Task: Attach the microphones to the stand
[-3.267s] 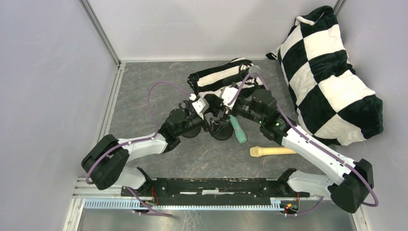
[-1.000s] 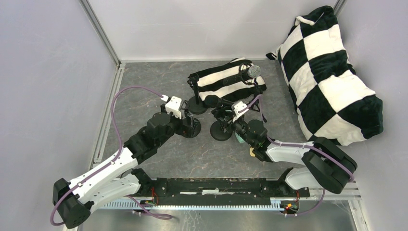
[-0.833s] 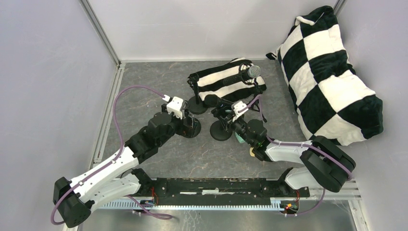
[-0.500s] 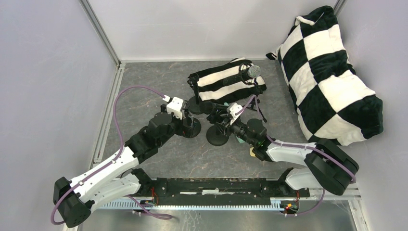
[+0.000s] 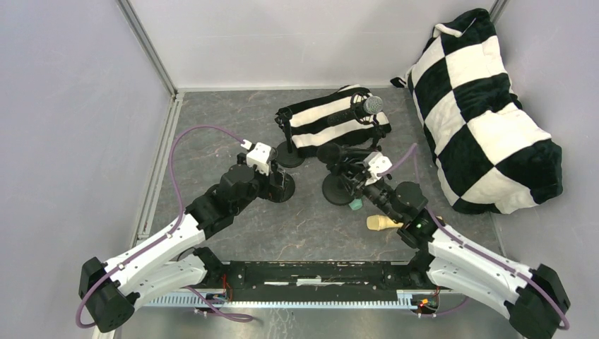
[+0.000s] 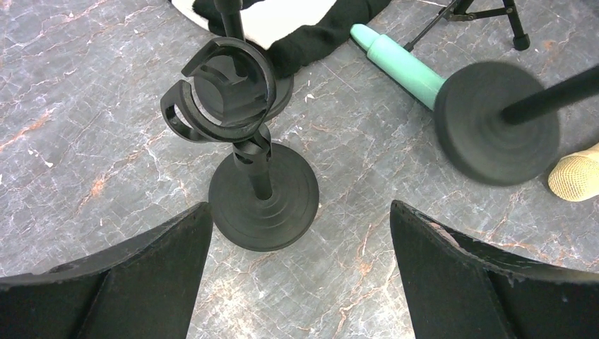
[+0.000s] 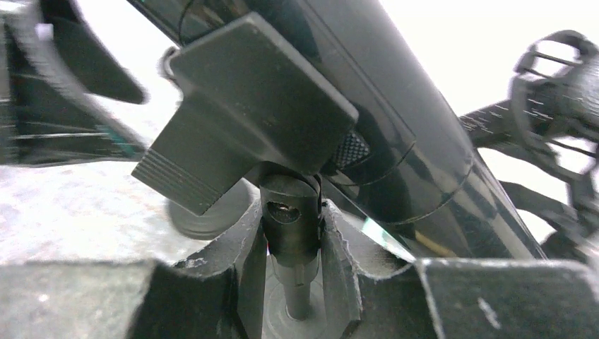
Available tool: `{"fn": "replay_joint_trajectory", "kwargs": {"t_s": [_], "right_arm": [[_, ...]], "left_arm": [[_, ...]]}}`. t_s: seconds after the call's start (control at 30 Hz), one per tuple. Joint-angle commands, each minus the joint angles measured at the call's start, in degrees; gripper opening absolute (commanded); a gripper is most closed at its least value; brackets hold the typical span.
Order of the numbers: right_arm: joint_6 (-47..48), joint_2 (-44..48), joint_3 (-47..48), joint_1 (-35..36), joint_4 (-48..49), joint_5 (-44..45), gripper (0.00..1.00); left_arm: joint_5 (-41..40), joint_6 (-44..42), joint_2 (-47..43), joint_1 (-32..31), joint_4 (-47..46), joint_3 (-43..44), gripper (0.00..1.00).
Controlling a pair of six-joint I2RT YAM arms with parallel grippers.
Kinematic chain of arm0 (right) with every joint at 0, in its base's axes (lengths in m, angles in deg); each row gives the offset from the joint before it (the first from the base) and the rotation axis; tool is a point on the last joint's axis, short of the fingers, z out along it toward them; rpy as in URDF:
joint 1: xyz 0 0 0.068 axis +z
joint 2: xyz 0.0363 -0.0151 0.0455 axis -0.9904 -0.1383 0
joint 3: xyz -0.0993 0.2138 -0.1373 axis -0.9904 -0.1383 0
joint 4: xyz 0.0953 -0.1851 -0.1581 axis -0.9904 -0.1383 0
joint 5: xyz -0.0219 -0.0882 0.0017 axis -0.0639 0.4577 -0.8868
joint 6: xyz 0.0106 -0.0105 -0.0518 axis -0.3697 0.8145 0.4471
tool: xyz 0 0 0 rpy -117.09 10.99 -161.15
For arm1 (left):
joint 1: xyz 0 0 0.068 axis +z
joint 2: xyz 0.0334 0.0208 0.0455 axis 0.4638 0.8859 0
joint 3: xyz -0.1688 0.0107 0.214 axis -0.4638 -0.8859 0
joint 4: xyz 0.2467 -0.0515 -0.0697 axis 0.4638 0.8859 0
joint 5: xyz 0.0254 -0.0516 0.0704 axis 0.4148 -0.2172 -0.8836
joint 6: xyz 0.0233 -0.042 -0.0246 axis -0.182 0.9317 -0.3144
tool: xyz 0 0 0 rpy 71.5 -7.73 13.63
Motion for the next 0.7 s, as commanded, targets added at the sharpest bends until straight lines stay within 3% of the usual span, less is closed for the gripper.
{"fn": "replay_joint_trajectory", "kwargs": {"t_s": [0.0,0.2,0.4,0.67], "right_arm": [[4.5,6.2,3.8,-3.9,-5.5,14.6,0.00],[2.6,9.1,5.1,-16.0,-13.0,24.1,0.00],[5.0,5.3,8.1,-22.0,-10.5,31.7,0.00],[-0.5,-8.4,9.1,-34.2,4.1,19.0,0.00]], "left_arm": [[0.0,-2.7,0.0,0.1,-1.2,2.3,1.00],[0.5,-2.9,0.0,0.1,-1.1,2.2,1.00],[1.6,-2.9,0.4,0.1,-1.3,2.2,1.00],[3.9,-2.5,0.6,0.1,-1.4,2.1,1.00]]}}
